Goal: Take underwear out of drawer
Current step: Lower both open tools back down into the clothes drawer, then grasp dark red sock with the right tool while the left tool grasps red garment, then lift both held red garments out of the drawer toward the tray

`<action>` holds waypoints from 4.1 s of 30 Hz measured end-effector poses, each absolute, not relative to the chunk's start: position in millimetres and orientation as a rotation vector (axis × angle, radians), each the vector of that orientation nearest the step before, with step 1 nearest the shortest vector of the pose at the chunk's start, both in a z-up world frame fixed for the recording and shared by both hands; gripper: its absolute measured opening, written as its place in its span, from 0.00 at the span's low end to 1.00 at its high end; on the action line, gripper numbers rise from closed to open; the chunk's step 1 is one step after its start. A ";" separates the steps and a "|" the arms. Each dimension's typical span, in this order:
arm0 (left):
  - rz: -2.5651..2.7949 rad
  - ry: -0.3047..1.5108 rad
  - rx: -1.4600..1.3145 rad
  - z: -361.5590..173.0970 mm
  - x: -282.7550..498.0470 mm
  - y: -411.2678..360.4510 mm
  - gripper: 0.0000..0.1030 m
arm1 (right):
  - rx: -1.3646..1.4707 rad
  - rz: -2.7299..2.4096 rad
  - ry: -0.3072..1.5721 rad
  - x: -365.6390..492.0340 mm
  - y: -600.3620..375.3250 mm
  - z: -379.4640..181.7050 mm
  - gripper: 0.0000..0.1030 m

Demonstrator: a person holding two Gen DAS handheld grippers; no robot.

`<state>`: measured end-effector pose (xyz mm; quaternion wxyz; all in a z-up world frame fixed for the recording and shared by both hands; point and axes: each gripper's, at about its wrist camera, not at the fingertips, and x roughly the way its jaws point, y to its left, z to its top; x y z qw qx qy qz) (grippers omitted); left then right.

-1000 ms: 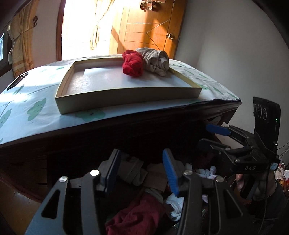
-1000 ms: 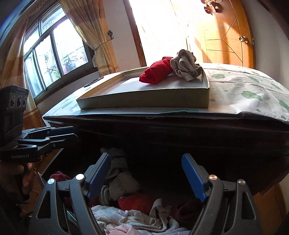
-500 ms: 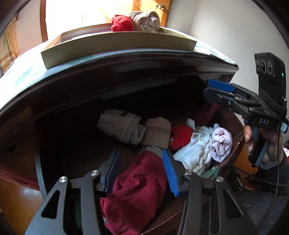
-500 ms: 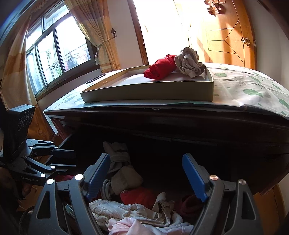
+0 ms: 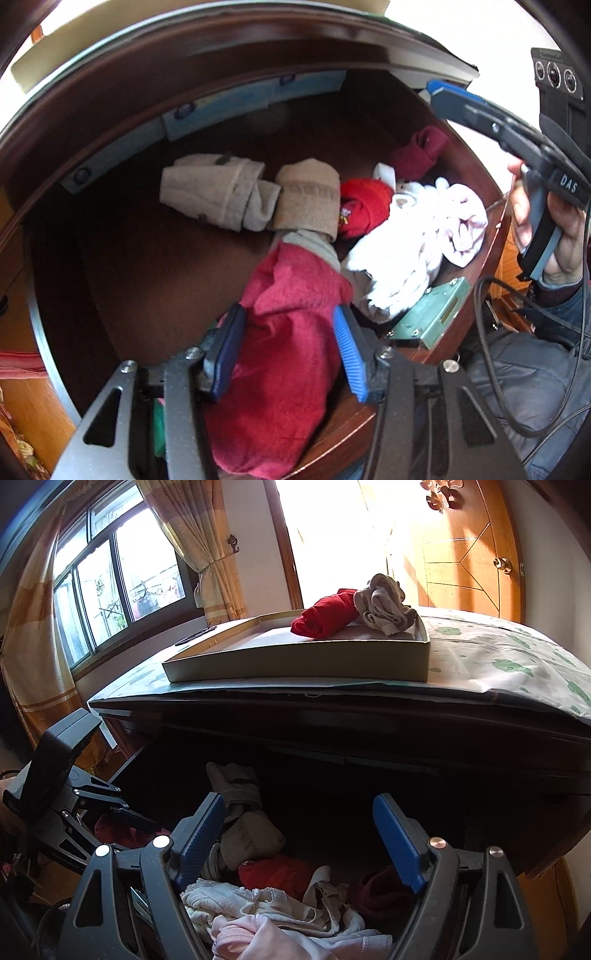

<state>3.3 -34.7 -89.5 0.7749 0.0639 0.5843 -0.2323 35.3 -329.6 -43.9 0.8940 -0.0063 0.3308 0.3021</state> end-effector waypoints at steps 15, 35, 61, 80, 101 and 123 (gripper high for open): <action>-0.587 1.398 0.197 -114.8 26.2 -53.7 0.58 | 0.005 0.615 0.684 37.1 -337.7 -43.8 0.82; -0.564 1.230 0.159 -98.2 8.2 -41.1 0.14 | 0.008 0.545 0.698 44.0 -360.6 -45.3 0.82; -0.449 0.856 -0.140 -43.0 17.9 -15.1 0.13 | -0.273 0.562 0.905 51.3 -341.0 -75.3 0.77; -0.403 0.823 -0.111 -52.9 19.7 -22.3 0.13 | -0.441 0.513 1.071 63.0 -331.5 -100.9 0.40; -0.378 0.774 -0.169 -62.8 8.8 -10.1 0.13 | -0.397 0.529 0.946 42.0 -339.8 -90.6 0.18; -0.354 0.708 -0.142 -59.5 -1.0 -11.6 0.13 | -0.319 0.560 0.767 14.6 -369.9 -60.7 0.18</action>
